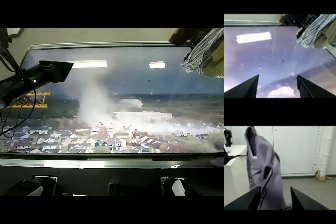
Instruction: Fold the clothes and pants, and hang the long-sleeved shirts on hangers.
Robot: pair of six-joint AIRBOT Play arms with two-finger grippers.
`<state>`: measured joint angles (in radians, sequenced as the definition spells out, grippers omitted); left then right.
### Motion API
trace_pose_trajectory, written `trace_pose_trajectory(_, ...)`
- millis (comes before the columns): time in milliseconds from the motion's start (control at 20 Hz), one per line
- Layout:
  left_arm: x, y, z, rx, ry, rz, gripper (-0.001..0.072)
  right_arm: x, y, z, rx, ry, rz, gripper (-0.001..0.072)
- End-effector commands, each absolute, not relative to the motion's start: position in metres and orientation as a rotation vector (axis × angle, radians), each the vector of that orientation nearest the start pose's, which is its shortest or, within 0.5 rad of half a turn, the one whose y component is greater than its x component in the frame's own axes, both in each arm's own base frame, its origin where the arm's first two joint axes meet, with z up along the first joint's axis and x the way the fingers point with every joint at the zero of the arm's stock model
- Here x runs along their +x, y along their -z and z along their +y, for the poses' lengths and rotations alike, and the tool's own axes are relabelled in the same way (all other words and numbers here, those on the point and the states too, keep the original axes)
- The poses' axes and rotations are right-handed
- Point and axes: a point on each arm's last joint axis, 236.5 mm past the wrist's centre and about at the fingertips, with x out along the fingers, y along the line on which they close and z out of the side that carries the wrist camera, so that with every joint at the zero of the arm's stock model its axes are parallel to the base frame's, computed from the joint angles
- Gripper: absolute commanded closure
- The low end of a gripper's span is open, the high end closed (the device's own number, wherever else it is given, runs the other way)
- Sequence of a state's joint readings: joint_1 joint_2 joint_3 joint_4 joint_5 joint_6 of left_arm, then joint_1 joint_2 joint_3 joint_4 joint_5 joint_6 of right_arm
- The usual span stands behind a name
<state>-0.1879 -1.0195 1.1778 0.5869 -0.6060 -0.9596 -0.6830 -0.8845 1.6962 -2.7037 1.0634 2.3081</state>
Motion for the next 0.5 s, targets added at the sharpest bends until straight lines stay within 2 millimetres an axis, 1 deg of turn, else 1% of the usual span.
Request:
trace_pose_trajectory(0,0.42,-0.283,-0.176,-0.368,0.595,0.278,0.0157,0.062,-0.533,-0.274,-0.075,1.514,-0.284,0.0327)
trace_pose_trajectory(50,0.422,-0.287,-0.165,-0.418,0.567,0.28,0.0158,0.062,-0.557,-0.255,-0.106,1.424,-0.385,0.0357)
trace_pose_trajectory(100,0.423,-0.29,-0.154,-0.463,0.54,0.281,0.0157,0.063,-0.581,-0.233,-0.141,1.33,-0.481,0.0367)
trace_pose_trajectory(150,0.424,-0.294,-0.144,-0.51,0.513,0.279,0.0158,0.067,-0.601,-0.211,-0.155,1.221,-0.58,0.0367)
trace_pose_trajectory(200,0.425,-0.297,-0.134,-0.542,0.489,0.274,0.0158,0.077,-0.622,-0.188,-0.164,1.086,-0.684,0.0365)
trace_pose_trajectory(250,0.425,-0.301,-0.127,-0.554,0.475,0.265,0.0159,0.092,-0.636,-0.169,-0.142,0.949,-0.762,0.0369)
trace_pose_trajectory(300,0.423,-0.304,-0.122,-0.552,0.466,0.255,0.0164,0.115,-0.641,-0.158,-0.047,0.793,-0.812,0.0415)
trace_pose_trajectory(350,0.421,-0.304,-0.118,-0.532,0.459,0.256,0.0207,0.143,-0.633,-0.158,0.081,0.672,-0.797,0.0471)
trace_pose_trajectory(400,0.418,-0.3,-0.115,-0.494,0.452,0.27,0.0266,0.187,-0.612,-0.158,0.172,0.567,-0.691,0.0535)
trace_pose_trajectory(450,0.415,-0.294,-0.114,-0.444,0.447,0.291,0.0316,0.239,-0.583,-0.147,0.189,0.459,-0.526,0.0599)
